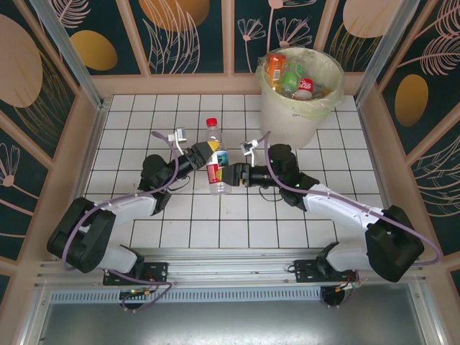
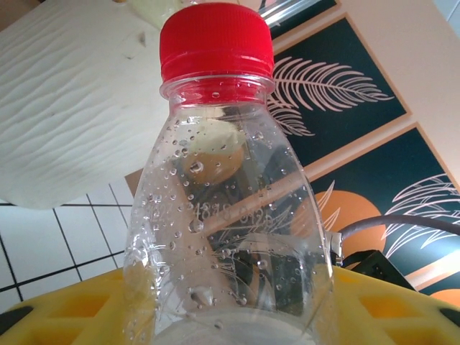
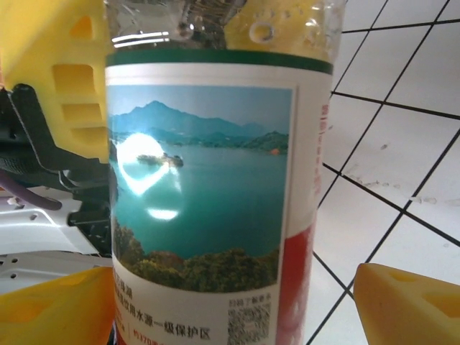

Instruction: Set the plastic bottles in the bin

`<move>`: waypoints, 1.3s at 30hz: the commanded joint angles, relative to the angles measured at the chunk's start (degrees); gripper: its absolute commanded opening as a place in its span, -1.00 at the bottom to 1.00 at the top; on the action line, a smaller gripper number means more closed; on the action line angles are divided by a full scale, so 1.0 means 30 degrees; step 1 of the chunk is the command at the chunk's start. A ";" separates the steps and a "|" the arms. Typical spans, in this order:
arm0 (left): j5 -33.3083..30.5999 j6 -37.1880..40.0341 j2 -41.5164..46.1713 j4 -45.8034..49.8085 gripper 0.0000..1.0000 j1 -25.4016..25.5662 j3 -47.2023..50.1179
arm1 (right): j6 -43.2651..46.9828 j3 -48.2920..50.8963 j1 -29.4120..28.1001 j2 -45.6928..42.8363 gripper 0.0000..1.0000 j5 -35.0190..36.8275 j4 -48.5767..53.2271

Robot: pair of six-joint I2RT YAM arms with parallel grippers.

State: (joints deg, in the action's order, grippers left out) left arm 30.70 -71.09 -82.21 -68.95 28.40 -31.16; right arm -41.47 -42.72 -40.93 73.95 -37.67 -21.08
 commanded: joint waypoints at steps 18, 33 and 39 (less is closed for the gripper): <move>-0.1696 0.2988 0.0953 0.1460 0.97 0.1002 -0.1195 | 0.1231 0.0025 0.1115 -0.2833 -0.09 0.0439 0.2592; 0.1449 1.4588 0.5636 1.7369 0.97 0.1034 -0.6151 | 0.6107 -0.2458 0.3068 -0.7150 -0.06 0.5737 1.1773; 0.1407 1.9561 0.6541 2.3297 0.97 0.1050 -0.7982 | 0.7877 -0.4942 0.3636 -0.6522 -0.04 0.9980 1.3286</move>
State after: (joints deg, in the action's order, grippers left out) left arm 33.78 -24.36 -64.47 -12.23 31.51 -52.75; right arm -22.52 -53.15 -31.73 53.84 -17.12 15.33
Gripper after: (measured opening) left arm 0.985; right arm 0.485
